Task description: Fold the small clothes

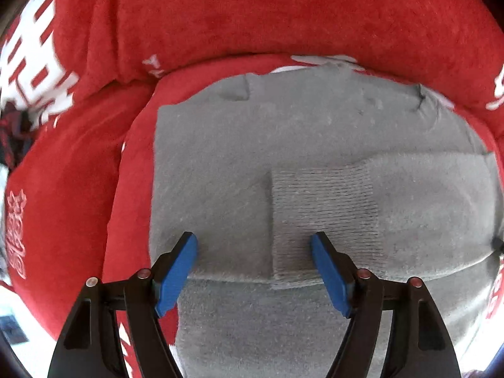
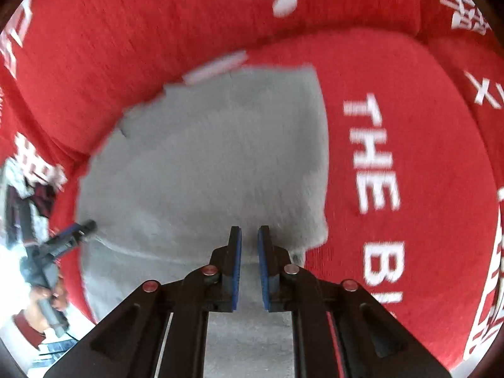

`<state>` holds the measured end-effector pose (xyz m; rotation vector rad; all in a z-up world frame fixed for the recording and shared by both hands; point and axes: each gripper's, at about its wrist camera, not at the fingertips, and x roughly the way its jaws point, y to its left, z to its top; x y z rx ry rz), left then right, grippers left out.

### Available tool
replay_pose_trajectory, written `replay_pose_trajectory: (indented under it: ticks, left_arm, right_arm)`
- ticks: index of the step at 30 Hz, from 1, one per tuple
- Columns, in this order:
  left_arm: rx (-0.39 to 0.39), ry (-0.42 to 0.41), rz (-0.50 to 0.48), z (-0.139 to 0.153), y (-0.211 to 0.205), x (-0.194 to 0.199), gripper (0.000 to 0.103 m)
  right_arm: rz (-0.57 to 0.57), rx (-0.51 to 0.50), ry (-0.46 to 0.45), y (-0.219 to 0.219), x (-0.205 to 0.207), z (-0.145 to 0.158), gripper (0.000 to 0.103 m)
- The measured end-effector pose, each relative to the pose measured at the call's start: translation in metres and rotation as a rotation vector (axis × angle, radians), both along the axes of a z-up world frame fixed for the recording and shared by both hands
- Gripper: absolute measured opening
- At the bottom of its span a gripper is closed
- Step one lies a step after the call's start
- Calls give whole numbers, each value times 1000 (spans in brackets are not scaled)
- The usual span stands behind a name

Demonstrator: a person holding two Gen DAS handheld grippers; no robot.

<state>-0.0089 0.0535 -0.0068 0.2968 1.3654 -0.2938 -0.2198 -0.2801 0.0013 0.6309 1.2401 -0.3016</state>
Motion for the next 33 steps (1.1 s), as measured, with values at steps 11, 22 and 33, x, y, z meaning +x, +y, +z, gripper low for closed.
replay_pose_trajectory:
  ticks: [11, 22, 33]
  left_arm:
    - [23, 65, 23, 19, 26, -24, 76]
    - [15, 121, -69, 37, -2, -83, 76]
    - [29, 173, -111, 36, -24, -116, 76]
  right_arm:
    - [-31, -4, 32, 6, -31, 26, 11]
    - [-72, 107, 36, 42, -60, 37, 30]
    - [-59, 180, 45, 59, -71, 32, 37]
